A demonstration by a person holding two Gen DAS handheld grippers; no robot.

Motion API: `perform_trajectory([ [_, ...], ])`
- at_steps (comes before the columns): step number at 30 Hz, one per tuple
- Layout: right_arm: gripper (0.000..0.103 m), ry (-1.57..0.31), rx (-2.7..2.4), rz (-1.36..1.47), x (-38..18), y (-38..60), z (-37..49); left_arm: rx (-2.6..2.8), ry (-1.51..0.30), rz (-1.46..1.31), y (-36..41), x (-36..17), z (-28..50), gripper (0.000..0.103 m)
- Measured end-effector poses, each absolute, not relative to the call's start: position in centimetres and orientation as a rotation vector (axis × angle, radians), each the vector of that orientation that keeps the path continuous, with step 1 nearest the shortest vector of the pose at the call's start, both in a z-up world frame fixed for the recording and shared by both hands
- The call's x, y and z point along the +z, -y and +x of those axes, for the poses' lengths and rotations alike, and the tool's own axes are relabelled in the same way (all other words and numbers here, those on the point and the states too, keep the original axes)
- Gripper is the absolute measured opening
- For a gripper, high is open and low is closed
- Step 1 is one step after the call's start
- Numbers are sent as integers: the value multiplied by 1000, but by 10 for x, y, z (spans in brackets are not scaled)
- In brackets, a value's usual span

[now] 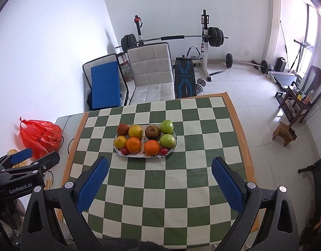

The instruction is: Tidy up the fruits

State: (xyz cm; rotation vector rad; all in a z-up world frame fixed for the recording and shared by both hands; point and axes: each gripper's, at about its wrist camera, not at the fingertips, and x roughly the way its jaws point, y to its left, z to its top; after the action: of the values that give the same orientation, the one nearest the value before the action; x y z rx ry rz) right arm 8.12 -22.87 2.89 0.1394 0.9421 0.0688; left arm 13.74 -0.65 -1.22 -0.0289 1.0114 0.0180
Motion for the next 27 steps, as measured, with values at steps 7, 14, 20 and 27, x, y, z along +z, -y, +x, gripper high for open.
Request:
perform_trajectory([
  [7,101,-927,74,118,53,227,66,17,-994,-45,10,1,124,101],
  [14,101,-917,89,115,61,225,66,14,-991,-44,16,5,123,101],
  [20,101,-914,91,114,56,226,74,23,-979,-53,17,4,124,101],
  [27,102,-907,64,95,32,228,94,50,-970,-50,12,-15,150,101],
])
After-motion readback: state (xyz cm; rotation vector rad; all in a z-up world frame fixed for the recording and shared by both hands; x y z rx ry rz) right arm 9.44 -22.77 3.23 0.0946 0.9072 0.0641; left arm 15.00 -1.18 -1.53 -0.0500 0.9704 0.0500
